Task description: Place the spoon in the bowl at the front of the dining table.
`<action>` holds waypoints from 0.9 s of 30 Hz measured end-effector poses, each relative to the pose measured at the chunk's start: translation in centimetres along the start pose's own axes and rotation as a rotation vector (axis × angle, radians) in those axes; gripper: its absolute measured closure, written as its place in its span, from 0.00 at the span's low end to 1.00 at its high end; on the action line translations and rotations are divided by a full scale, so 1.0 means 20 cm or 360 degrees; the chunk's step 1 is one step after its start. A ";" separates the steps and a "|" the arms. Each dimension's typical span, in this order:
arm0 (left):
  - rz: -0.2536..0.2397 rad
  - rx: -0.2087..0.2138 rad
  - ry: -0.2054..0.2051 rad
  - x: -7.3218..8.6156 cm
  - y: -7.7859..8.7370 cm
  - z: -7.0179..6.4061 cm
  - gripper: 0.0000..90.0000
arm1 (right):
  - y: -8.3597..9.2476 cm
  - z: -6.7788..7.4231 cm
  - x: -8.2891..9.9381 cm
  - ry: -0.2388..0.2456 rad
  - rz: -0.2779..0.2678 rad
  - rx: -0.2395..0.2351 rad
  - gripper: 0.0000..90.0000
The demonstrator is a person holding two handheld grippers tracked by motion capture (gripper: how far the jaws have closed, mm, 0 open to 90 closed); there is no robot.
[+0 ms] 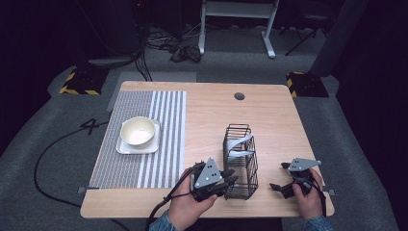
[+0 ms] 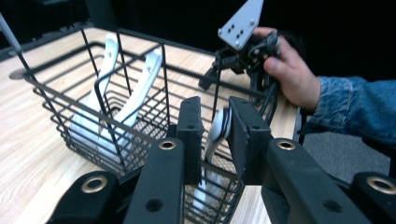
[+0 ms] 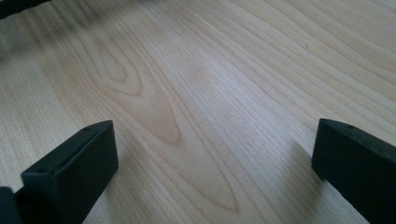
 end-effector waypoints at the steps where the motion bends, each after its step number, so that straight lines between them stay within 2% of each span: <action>1: 0.0012 -0.0001 0.0001 0.01 -0.01 0.00 0.85 | 0.00 0.00 0.00 0.0000 0.0000 0.0000 0.00; 4: 0.0025 0.0023 0.0003 0.02 -0.03 0.00 0.88 | 0.00 0.00 0.00 0.0000 0.0000 0.0000 0.00; 8: 0.0027 -0.0016 -0.0035 0.02 -0.03 0.01 0.92 | 0.00 0.00 0.00 0.0000 0.0000 0.0000 0.00; 16: 0.0030 -0.0047 -0.0075 0.02 -0.03 0.02 0.94 | 0.00 0.00 0.00 0.0000 0.0000 0.0000 0.00; 20: -0.0009 -0.0031 -0.0047 0.00 -0.03 0.02 0.94 | 0.00 0.00 0.00 0.0000 0.0000 0.0000 0.00; 27: -0.0066 -0.0041 -0.0069 -0.06 -0.02 0.03 0.94 | 0.00 0.00 0.00 0.0001 0.0000 0.0000 0.00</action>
Point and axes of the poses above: each handheld gripper's, and its own axes: y roughly backward along the jaws, x roughly out of its underside, z roughly to its left, the point moved 6 cm from there along -y, roughly forward along the jaws, and after that the axes turned 3 degrees about -x, right-handed, at the moved point
